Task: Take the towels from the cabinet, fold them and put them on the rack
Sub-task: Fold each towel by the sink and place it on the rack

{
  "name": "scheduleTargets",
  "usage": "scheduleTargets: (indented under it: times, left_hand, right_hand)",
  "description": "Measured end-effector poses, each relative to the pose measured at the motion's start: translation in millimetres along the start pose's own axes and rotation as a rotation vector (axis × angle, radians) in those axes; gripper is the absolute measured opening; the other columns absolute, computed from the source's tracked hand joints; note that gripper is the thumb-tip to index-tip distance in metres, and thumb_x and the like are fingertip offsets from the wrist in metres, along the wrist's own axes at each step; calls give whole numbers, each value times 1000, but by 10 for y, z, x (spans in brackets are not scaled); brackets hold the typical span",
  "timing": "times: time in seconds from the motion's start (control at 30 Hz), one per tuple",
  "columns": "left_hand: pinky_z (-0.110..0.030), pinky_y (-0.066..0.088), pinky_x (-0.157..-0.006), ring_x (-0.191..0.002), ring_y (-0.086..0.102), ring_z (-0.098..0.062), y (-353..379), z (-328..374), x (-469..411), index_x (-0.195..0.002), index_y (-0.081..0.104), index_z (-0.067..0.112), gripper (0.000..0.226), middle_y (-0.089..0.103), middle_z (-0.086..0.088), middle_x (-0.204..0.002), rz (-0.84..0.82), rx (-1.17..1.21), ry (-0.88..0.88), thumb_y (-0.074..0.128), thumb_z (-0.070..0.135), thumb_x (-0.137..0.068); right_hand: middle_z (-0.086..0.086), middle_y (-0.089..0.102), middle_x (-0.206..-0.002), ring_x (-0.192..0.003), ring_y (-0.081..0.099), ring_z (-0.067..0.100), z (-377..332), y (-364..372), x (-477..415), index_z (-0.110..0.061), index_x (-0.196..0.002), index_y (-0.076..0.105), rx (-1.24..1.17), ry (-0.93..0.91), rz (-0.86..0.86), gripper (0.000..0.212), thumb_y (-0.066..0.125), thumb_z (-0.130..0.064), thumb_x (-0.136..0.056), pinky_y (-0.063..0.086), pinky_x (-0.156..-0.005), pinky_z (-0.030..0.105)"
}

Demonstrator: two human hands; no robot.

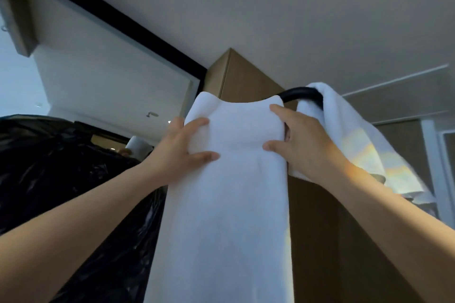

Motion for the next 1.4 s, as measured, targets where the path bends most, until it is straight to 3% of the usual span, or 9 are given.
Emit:
scheduleTargets:
  times: [0.07, 0.2, 0.43, 0.7, 0.83, 0.97, 1.03, 1.17, 1.4]
  left_hand:
    - [-25, 33, -81, -101, 36, -13, 63, 15, -245, -139, 36, 43, 70, 28, 9, -116, 24, -17, -2, 70, 54, -79]
    - [-29, 33, -84, -101, 39, -18, 155, 28, -772, -138, 36, 40, 61, 31, 5, -123, 88, -38, 2, 60, 57, -85]
    - [-27, 30, -87, -102, 34, -14, 341, 78, -1478, -139, 36, 37, 56, 24, 8, -120, 143, -27, 45, 55, 55, -90]
    - [-28, 32, -86, -103, 48, -19, 567, -24, -1820, -134, 43, 36, 47, 29, 5, -124, 114, 65, 11, 39, 60, -95]
    - [-29, 30, -89, -110, 45, -21, 714, -11, -1897, -133, 47, 34, 46, 32, 0, -130, 54, 49, 9, 32, 58, -97]
    - [-30, 30, -93, -121, 44, -26, 854, -62, -1865, -132, 50, 33, 47, 35, -4, -135, 26, 48, 2, 30, 58, -97]
    - [-29, 28, -94, -122, 45, -26, 882, -86, -1843, -132, 50, 34, 46, 35, -4, -138, 14, 83, -7, 30, 57, -97]
    - [-28, 28, -99, -126, 42, -26, 870, -56, -1864, -129, 56, 31, 45, 40, -8, -137, -44, 111, -17, 30, 53, -99]
    - [-36, 45, -100, -110, 59, -24, 824, -68, -1918, -125, 60, 19, 40, 60, -4, -123, -53, 335, -170, 40, 45, -101]
  right_hand:
    - [6, 53, -139, -127, 48, 22, 69, -47, -220, -20, -152, 32, 32, -30, 23, 79, 74, -26, -86, 35, -99, 26]
    - [6, 63, -109, -110, 56, 27, 131, -222, -656, -13, -139, 48, 113, -93, 128, 67, 77, -25, -80, 39, -81, 31]
    - [11, 65, -118, -110, 58, 32, 244, -450, -1224, -8, -125, 59, 223, -111, 188, 59, 81, -30, -75, 47, -94, 45]
    - [6, 63, -107, -105, 59, 30, 383, -348, -1531, -14, -101, 62, 285, -28, 126, 26, 68, -33, -84, 49, -91, 42]
    - [4, 45, -142, -133, 40, 28, 338, -325, -1523, -32, -126, 63, 383, -44, 113, 35, 61, -34, -91, 37, -108, 40]
    - [-2, 65, -123, -116, 56, 24, 266, -189, -1438, -32, -104, 72, 444, -161, 37, 24, 51, -24, -95, 45, -99, 38]
    - [-5, 67, -113, -108, 59, 23, 280, -165, -1398, -31, -103, 70, 492, -141, -4, 22, 53, -40, -93, 47, -96, 40]
    - [-4, 63, -103, -99, 56, 22, 289, -143, -1371, -28, -109, 63, 660, -83, -103, 54, 55, -72, -79, 45, -82, 36]
    - [-3, 64, -101, -95, 57, 24, 274, -155, -1322, -23, -109, 62, 692, -99, -135, 49, 59, -64, -81, 48, -87, 38]
Point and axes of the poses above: each hand's wrist, its own x-axis away from the middle knuckle, its own y-axis out of the palm, z = x × y, the point moved 3 cm from there along -x, towards the middle knuckle
